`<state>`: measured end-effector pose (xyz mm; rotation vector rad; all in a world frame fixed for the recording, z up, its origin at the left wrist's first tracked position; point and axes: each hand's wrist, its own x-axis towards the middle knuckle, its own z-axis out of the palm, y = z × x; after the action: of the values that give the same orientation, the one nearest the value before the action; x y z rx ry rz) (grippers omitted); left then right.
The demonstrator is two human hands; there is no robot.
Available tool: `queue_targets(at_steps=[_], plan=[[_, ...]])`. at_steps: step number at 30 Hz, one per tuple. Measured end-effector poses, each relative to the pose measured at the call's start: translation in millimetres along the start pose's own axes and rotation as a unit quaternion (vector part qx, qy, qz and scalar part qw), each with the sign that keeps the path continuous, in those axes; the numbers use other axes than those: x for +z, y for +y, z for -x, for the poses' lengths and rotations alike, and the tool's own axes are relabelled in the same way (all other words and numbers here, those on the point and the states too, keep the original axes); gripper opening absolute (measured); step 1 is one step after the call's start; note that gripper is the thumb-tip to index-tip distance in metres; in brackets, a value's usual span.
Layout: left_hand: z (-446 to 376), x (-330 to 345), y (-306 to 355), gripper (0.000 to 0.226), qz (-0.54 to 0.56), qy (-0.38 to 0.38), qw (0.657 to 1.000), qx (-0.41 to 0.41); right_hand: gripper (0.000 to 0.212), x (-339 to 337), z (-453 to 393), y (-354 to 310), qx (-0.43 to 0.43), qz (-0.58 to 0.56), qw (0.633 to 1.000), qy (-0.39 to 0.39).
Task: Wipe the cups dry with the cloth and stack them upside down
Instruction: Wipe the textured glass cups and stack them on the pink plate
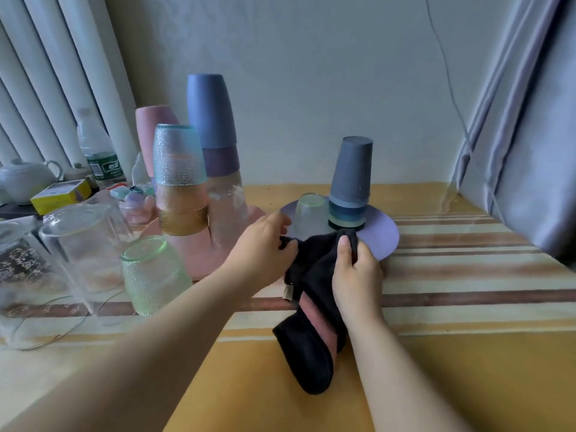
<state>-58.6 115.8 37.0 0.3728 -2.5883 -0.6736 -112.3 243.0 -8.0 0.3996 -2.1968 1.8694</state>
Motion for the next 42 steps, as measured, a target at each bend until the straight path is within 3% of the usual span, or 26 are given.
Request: queue_targets(at_steps=[4, 10, 15, 19, 25, 30, 36, 42], plan=[[-52, 19, 3, 0.05, 0.022, 0.018, 0.998, -0.054, 0.025, -3, -2, 5, 0.004, 0.001, 1.0, 0.003], [-97, 44, 1, 0.087, 0.134, -0.048, 0.976, -0.165, 0.043, 0, -5, 10, -0.019, -0.002, 0.999, 0.037], [-109, 57, -1, 0.085, 0.146, -0.091, 0.965, -0.199, 0.041, 4, -7, 16, -0.035, -0.004, 0.998, 0.051], [-106, 65, -3, 0.07, 0.155, -0.083, 0.967, -0.185, 0.035, 6, -8, 16, -0.036, -0.014, 0.998, 0.049], [-81, 29, 16, 0.057, 0.278, 0.032, 0.953, -0.116, 0.046, 4, -6, 10, -0.03, -0.006, 0.999, 0.045], [-18, -13, 13, 0.062, 0.265, 0.007, 0.963, -0.042, 0.031, 4, -4, 8, -0.018, -0.004, 1.0, 0.026], [58, -24, -19, 0.063, 0.29, 0.007, 0.953, -0.089, 0.04, 2, 2, -4, -0.029, 0.011, 1.0, -0.004], [86, -14, -36, 0.067, 0.36, 0.02, 0.929, -0.085, 0.039, 8, 12, -17, -0.061, 0.004, 0.996, -0.069]])
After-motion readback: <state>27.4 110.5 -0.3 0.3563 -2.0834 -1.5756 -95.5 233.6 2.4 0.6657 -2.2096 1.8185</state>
